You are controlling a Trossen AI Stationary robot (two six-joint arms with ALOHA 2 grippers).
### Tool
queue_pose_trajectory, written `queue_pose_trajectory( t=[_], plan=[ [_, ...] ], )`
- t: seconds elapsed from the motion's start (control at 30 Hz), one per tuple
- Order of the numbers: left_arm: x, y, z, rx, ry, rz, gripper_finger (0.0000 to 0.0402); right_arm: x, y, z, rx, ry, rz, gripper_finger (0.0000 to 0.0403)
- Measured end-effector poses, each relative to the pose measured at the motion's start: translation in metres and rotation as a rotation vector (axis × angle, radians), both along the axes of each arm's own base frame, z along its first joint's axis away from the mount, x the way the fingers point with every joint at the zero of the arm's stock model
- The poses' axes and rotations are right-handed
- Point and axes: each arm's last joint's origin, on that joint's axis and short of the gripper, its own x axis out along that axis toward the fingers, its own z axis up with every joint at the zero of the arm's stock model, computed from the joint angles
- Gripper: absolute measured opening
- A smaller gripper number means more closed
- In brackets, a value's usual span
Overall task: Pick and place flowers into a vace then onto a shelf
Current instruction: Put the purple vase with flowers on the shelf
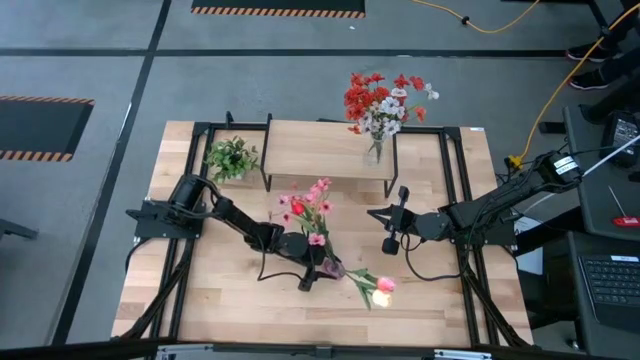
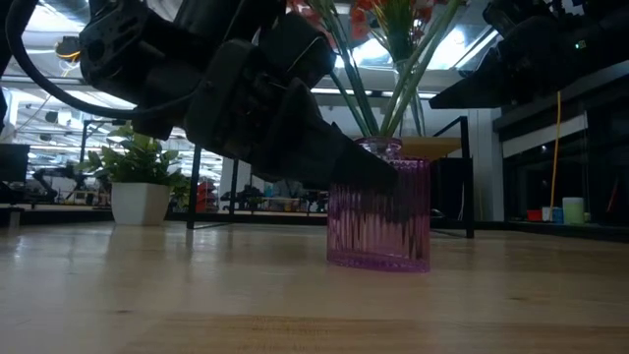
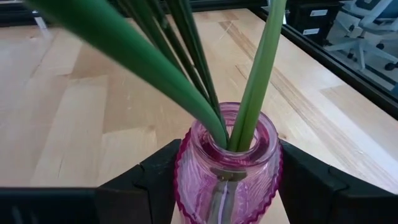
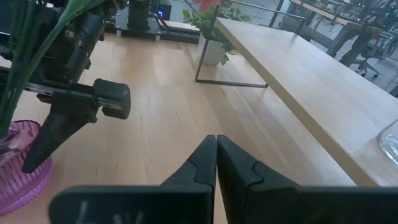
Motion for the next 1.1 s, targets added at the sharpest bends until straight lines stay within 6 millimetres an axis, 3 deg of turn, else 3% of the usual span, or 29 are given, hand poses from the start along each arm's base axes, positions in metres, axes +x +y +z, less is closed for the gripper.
queue_pose_trajectory(
  t=[0.27,0.5,0.8,1.1],
  plan=[
    [-0.006,0.012,0.016,-0.021,0.106,0.051,0.0214,0.000,0.000,0.000,-0.002,0.004,0.000,0.0016],
    [-0.024,0.022,0.059,0.076,0.144,0.113,0.0214,0.000,0.000,-0.001,-0.003,0.006,0.000,0.0016],
    [-0.067,0.051,0.094,0.043,0.037,0.233,0.0214,0.000,0.000,-0.001,-0.006,0.009,0.001,0.0016],
    [-0.094,0.077,0.138,0.084,-0.115,0.316,0.0214,0.000,0.000,-0.001,-0.006,0.008,0.001,0.0016]
  ],
)
